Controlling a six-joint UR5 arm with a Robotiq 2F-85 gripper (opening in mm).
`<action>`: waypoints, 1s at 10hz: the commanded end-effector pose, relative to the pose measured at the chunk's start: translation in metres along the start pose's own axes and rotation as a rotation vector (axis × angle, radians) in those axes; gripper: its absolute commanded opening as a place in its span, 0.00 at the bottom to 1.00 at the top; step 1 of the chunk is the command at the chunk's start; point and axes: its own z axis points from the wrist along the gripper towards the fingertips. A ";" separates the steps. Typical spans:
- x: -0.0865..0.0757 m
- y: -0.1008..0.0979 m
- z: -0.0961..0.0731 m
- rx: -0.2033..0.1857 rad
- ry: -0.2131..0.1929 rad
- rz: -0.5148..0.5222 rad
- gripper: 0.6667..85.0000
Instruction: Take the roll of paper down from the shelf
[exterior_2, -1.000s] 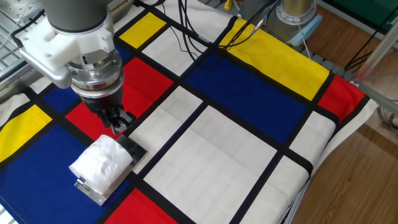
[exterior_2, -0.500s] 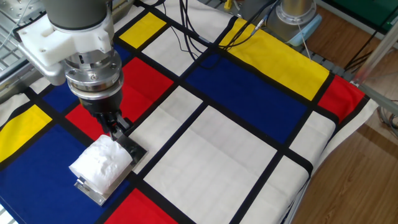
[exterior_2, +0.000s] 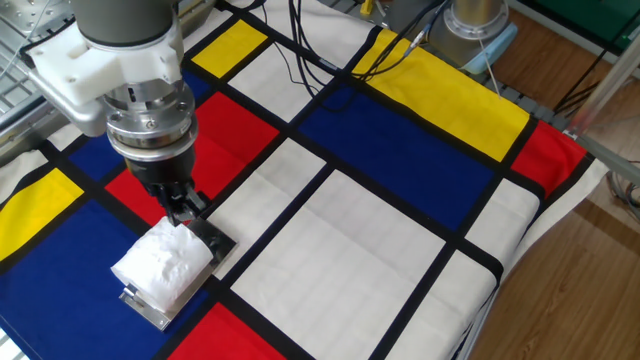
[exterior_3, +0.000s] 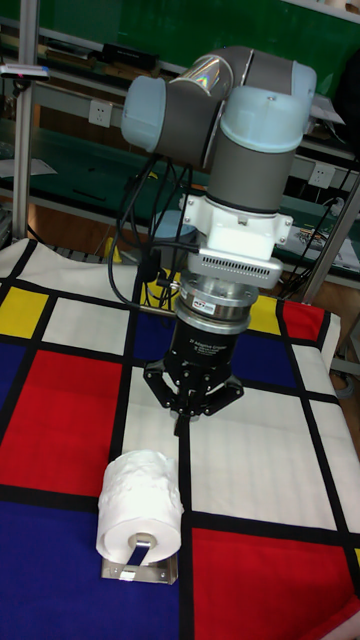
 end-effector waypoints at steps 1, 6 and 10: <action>0.005 0.010 -0.002 -0.043 0.022 0.048 0.00; 0.024 0.002 -0.002 -0.007 0.092 0.066 0.43; 0.019 0.014 0.006 -0.055 0.100 0.052 0.64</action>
